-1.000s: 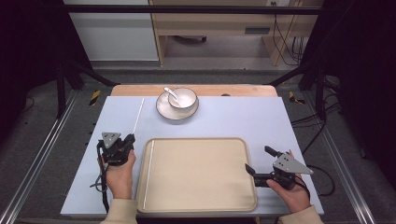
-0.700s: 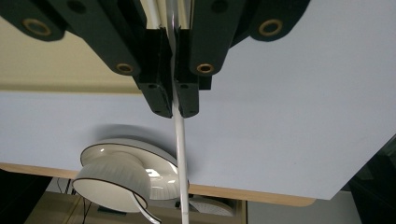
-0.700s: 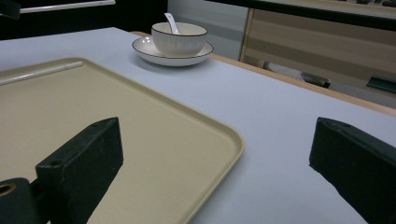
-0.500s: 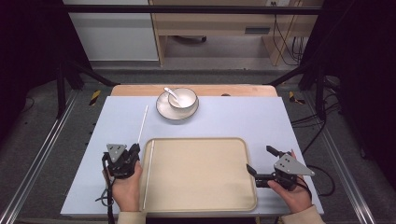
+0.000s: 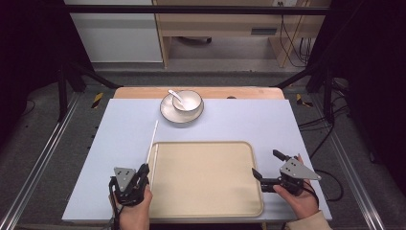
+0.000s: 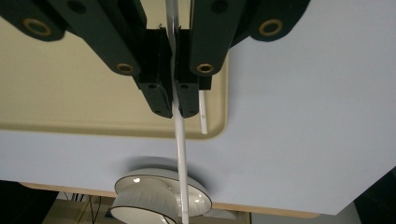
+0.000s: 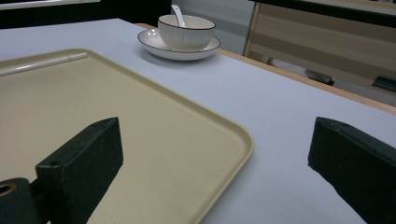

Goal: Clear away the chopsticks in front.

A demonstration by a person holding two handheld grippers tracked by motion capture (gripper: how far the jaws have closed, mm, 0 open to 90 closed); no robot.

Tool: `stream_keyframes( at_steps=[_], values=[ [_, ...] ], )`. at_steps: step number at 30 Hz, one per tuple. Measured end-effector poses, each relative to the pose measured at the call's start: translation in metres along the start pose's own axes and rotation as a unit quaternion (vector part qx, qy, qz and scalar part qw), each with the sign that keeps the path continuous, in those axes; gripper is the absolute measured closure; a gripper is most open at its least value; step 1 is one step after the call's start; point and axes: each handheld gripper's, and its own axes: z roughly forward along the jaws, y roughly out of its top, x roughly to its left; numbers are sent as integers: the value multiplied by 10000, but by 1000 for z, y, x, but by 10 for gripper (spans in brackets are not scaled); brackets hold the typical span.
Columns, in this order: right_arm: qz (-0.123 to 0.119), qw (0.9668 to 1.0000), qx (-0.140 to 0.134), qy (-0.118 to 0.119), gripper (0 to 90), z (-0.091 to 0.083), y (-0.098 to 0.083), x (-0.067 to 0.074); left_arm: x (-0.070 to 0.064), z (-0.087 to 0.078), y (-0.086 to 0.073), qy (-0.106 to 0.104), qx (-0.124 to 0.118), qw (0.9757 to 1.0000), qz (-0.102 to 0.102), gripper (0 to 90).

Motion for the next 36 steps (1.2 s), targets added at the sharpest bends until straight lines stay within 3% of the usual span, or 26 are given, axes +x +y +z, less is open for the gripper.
stream_keyframes(
  at_steps=[17, 27, 36],
  values=[
    [-8, 9999, 83, 71, 35, 3, -1, 2, -14, -9, -42, 118, 430, 9990, -48, 853],
    [-26, 9999, 100, 89, 37, 4, -2, 2, -13, -7, -49, 187, 587, 9981, -73, 853],
    [-23, 9999, 94, 92, 37, 4, -2, 2, -14, -1, -50, 117, 679, 9975, -144, 853]
  ],
)
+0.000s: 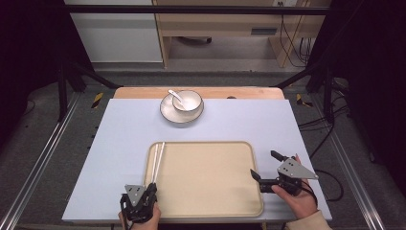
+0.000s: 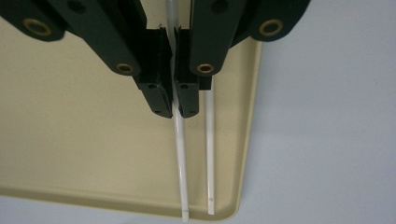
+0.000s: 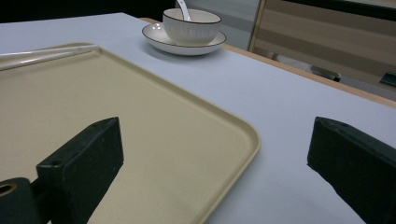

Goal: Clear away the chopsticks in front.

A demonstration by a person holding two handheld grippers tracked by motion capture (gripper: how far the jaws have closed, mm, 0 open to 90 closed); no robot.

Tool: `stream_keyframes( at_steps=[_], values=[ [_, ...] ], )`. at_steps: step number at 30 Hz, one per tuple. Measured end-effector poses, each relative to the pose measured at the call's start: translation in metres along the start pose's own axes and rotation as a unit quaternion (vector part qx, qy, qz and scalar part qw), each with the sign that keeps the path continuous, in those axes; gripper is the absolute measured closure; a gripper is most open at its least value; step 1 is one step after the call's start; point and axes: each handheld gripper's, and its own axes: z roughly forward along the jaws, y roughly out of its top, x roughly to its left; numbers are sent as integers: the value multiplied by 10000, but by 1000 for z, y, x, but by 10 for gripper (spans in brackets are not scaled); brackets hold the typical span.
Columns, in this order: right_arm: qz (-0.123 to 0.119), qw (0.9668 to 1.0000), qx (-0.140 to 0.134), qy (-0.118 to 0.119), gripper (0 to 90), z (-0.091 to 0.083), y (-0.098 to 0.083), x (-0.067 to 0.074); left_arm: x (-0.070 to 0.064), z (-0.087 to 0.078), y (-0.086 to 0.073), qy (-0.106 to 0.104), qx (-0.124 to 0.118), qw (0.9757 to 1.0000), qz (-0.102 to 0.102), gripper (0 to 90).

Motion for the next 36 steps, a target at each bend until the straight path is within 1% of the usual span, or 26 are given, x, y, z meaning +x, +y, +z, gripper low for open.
stream_keyframes(
  at_steps=[8, 11, 13, 15, 16, 22, 23, 25, 27, 28, 29, 30, 32, 33, 34, 35, 36],
  values=[
    [6, 10000, 7, 11, 37, 0, 0, 0, 0, 4, -1, 11, 63, 10000, 2, 853],
    [-4, 10000, 7, 14, 37, 0, 0, 0, -1, 5, -1, -24, 99, 9999, 5, 852],
    [-3, 10000, 7, 15, 37, 0, 0, 0, -2, 6, -1, -22, 119, 9999, 37, 850],
    [0, 10000, 11, 19, 37, 0, 0, 0, -2, 6, -1, -10, 68, 10000, 18, 832],
    [1, 10000, 11, 19, 37, 0, 0, 0, -2, 5, -1, -9, 62, 10000, 33, 800],
    [5, 10000, 11, 18, 37, 1, 0, 0, -1, 2, 6, 18, -49, 9999, 139, 762],
    [6, 10000, 9, 19, 37, 1, 0, 0, -1, 2, 8, 6, -70, 9999, 154, 758],
    [4, 10000, 11, 15, 37, 1, 0, 0, 0, 3, 15, -18, -92, 9996, 279, 741],
    [11, 10000, 23, 3, 37, 1, 0, -1, 1, 4, 21, -58, -139, 9993, 354, 697],
    [11, 10000, 23, 3, 37, 1, 0, -1, 3, 6, 25, -92, -134, 9992, 355, 697],
    [6, 10000, 24, -1, 37, 1, -1, -1, 5, 8, 31, -194, -104, 9990, 398, 686],
    [21, 10000, 22, -5, 37, 1, -1, -1, 6, 10, 35, -240, -74, 9987, 442, 680],
    [31, 10000, 25, -18, 37, 1, -1, -3, 11, 17, 47, -376, 40, 9976, 575, 651],
    [28, 10000, 25, -28, 37, 1, -1, -3, 13, 20, 50, -384, 36, 9973, 628, 644],
    [35, 10000, 30, -34, 37, 1, -1, -3, 15, 24, 56, -351, 62, 9965, 761, 634],
    [37, 10000, 30, -40, 37, 1, -1, -4, 17, 27, 59, -397, 103, 9959, 812, 599],
    [23, 10000, 55, -52, 37, 2, -2, -4, 20, 33, 64, -506, 125, 9949, 864, 572]
  ],
)
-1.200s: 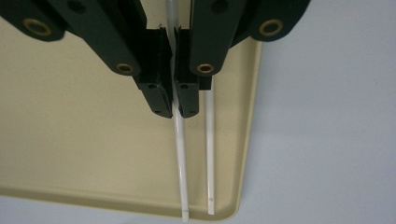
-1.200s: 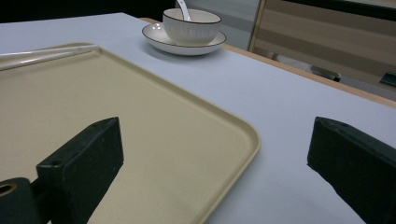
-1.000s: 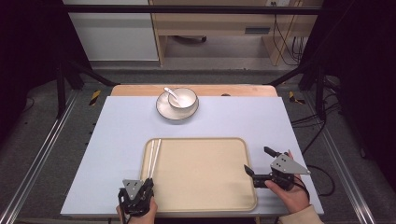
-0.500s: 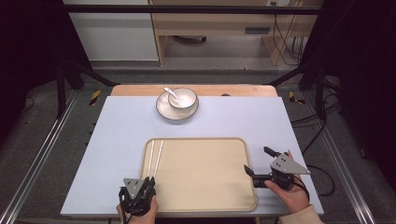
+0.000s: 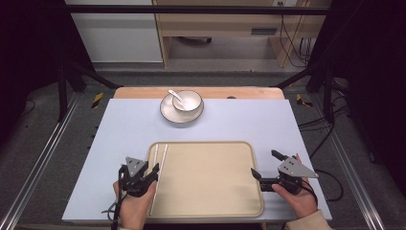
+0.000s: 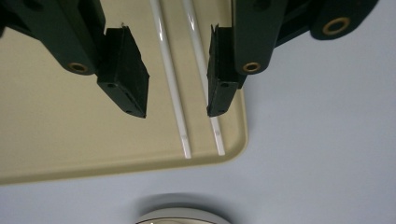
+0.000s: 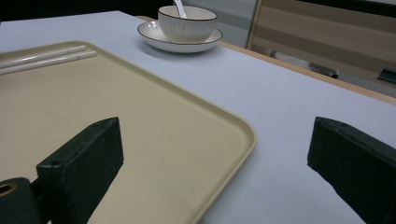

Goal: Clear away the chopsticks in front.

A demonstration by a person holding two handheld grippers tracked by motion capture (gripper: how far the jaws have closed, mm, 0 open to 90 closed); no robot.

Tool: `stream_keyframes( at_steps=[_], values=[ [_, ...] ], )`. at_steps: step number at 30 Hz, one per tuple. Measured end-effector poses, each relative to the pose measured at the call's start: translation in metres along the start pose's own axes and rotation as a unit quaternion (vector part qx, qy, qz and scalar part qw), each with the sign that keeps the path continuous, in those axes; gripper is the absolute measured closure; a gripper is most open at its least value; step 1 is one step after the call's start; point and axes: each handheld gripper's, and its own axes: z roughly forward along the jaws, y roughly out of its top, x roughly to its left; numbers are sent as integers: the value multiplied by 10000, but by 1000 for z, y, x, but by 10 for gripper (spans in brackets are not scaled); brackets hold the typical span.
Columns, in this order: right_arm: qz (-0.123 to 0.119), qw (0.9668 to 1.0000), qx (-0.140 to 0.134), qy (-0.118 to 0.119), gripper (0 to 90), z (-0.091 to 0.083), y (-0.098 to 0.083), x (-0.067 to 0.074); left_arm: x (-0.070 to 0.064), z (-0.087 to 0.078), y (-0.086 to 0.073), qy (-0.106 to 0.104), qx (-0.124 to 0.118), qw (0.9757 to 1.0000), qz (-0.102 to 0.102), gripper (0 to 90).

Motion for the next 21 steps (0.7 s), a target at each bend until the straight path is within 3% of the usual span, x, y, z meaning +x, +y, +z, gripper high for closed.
stream_keyframes(
  at_steps=[3, 5, 7, 11, 14, 19, 21],
  values=[
    [-25, 10000, 37, -23, 37, 0, 0, 1, 11, 10, 9, -91, 8, 9995, 289, 529],
    [-28, 10000, 40, -30, 37, 0, -1, 1, 22, 17, 15, -196, 6, 9991, 364, 504],
    [-40, 10000, 54, -36, 36, 1, -1, 1, 31, 24, 19, -173, -10, 9983, 560, 467],
    [-86, 9999, 105, -101, 35, 2, -2, 0, 50, 37, 27, -396, -134, 9968, 687, 392],
    [-11, 9998, -10, -188, 36, 1, 0, -2, 63, 40, 36, -673, -421, 9933, 839, 345],
    [103, 9992, -40, -386, 36, 1, -1, -9, 82, 35, 45, -1071, -962, 9843, 1019, 213],
    [186, 9985, -52, -505, 35, 1, -1, -13, 89, 30, 44, -1196, -1184, 9810, 966, 187]
  ],
)
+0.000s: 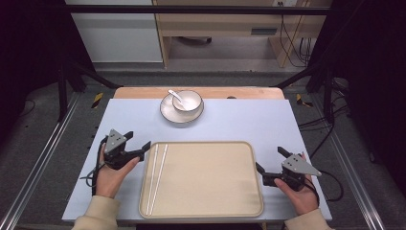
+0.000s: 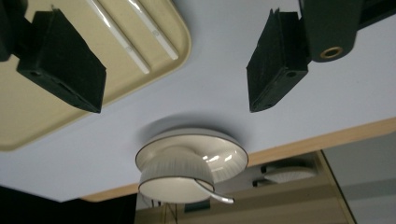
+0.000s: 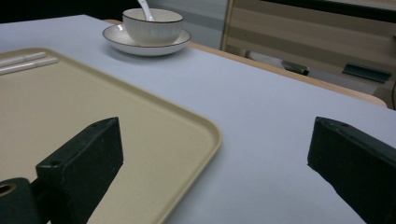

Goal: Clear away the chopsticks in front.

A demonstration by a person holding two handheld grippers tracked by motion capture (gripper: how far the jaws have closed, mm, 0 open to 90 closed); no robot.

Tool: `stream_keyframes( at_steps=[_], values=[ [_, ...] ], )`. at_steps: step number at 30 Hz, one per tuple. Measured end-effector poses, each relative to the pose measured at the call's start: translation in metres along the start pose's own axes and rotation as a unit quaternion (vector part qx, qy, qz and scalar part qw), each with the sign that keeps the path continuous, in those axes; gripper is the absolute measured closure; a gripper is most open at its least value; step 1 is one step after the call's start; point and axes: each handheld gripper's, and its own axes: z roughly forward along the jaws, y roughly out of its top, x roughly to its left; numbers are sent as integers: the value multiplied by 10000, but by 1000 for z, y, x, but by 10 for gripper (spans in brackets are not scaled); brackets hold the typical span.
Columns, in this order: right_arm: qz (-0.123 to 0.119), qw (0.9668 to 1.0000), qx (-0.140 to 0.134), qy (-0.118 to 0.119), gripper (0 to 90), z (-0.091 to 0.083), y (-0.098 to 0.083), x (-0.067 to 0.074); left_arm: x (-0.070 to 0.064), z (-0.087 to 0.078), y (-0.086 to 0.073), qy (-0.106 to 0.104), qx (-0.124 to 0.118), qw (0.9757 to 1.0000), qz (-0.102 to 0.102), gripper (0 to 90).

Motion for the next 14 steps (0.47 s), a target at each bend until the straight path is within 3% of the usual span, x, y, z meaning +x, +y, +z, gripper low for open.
stream_keyframes(
  at_steps=[4, 10, 14],
  values=[
    [167, 9997, -99, -124, 32, 0, 0, -7, 7, -14, -4, -228, -121, 9995, 195, 91],
    [316, 9989, -314, -162, 26, -4, 3, -10, 17, -30, -17, -407, -426, 9982, -105, 50],
    [308, 9988, -354, -165, 26, -8, 2, -11, 20, -37, -22, -371, -523, 9977, -211, 45]
  ],
)
